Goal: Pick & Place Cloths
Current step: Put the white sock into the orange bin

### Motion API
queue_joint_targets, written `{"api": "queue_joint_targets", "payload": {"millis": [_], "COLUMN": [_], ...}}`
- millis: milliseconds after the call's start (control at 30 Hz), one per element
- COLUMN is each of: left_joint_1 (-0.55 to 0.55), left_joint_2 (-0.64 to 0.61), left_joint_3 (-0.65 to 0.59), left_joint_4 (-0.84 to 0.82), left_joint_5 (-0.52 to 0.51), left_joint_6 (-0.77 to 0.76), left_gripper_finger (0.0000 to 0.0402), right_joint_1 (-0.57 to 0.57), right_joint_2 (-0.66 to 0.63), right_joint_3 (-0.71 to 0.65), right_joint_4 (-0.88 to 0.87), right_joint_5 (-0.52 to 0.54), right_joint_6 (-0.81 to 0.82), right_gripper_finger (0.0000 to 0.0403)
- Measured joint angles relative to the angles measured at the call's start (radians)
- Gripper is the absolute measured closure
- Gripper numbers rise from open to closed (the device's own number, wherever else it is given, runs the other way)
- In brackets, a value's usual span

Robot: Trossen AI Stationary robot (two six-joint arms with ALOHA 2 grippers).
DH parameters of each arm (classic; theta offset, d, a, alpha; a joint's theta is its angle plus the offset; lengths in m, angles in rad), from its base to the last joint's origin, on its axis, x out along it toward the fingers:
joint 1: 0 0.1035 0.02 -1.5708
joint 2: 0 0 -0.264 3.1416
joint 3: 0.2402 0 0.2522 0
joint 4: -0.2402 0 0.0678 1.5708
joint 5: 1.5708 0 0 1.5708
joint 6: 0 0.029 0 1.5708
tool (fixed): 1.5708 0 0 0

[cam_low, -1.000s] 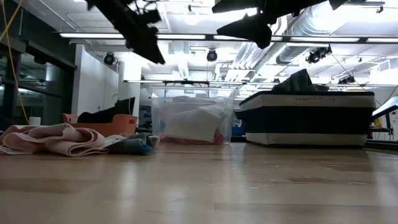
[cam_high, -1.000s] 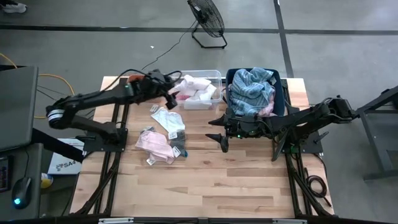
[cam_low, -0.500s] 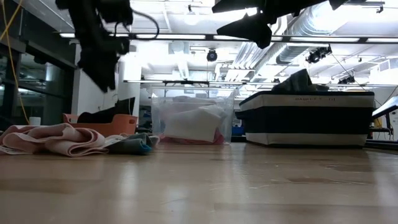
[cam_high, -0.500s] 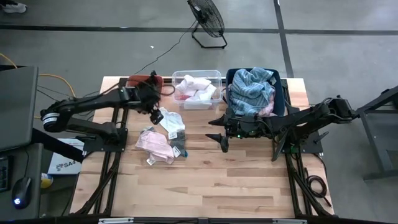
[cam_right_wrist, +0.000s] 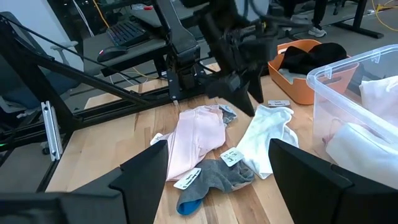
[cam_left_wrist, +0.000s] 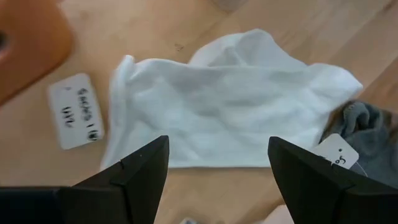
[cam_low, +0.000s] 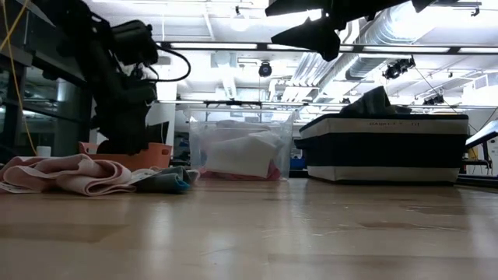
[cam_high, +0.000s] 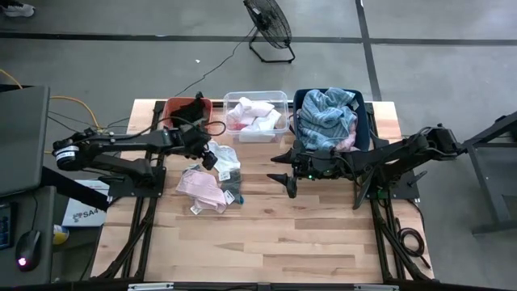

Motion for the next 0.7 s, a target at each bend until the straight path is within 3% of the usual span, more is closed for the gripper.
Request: {"api": "queue_joint_targets", "payload": {"millis": [333, 700], "left_joint_1": [-0.105, -0.135], "left_joint_2": [0.062, 0.206], "left_joint_3": [-0.051, -0.052], "left_joint_4": [0.156, 0.248], "left_joint_5": [-0.149, -0.190], "left_joint_6": [0.050, 0.075], "left_gripper_finger": [0.0132, 0.0132], "right_joint_1": [0.000, 0.000], "right_joint_2": [0.000, 0.000], "right_joint_3": [0.000, 0.000], "right_joint_4": [-0.001, -0.005], "right_joint_5": [0.000, 0.000], "right_joint_6": [0.008, 0.009], "right_gripper_finger": [0.0133, 0.0133]}}
